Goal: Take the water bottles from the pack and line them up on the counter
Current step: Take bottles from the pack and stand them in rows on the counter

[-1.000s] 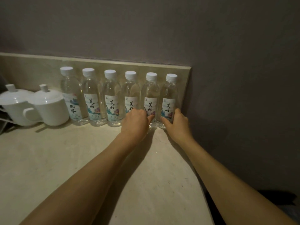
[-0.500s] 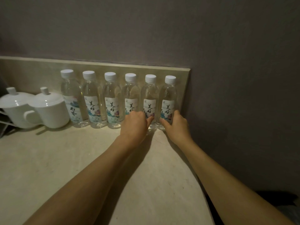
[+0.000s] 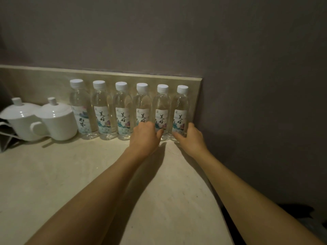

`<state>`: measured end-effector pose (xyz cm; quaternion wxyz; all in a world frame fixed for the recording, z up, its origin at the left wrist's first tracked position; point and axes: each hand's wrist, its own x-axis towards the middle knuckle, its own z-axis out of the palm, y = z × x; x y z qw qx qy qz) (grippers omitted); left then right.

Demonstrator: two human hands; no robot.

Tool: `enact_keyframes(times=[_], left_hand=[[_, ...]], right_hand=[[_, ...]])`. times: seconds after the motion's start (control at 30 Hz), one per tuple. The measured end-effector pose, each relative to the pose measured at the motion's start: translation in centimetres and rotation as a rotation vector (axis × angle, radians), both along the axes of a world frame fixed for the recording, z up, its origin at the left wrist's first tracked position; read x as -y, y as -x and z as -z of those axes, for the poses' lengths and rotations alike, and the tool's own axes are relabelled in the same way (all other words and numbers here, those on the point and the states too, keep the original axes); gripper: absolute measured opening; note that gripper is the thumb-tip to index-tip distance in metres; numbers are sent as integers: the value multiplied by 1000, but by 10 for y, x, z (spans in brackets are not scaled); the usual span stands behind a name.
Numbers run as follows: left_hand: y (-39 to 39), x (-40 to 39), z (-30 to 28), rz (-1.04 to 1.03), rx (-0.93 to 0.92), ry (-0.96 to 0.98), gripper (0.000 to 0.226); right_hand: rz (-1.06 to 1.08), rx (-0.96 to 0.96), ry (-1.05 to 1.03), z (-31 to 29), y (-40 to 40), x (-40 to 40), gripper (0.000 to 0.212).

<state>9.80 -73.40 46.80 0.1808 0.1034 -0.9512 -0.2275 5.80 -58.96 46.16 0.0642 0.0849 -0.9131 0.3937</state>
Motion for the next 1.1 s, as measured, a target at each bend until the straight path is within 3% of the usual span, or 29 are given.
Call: enact_keyframes(times=[0.5, 0.8, 1.1], left_hand=[[-22, -8, 11, 4, -7, -42, 35], [-28, -47, 0, 89, -18, -32, 35], [-40, -114, -19, 201, -126, -142, 40]], right_hand=[[95, -41, -5, 1, -12, 5, 53], [125, -188, 91, -7, -33, -34, 16], [173, -330, 238, -13, -53, -107, 10]])
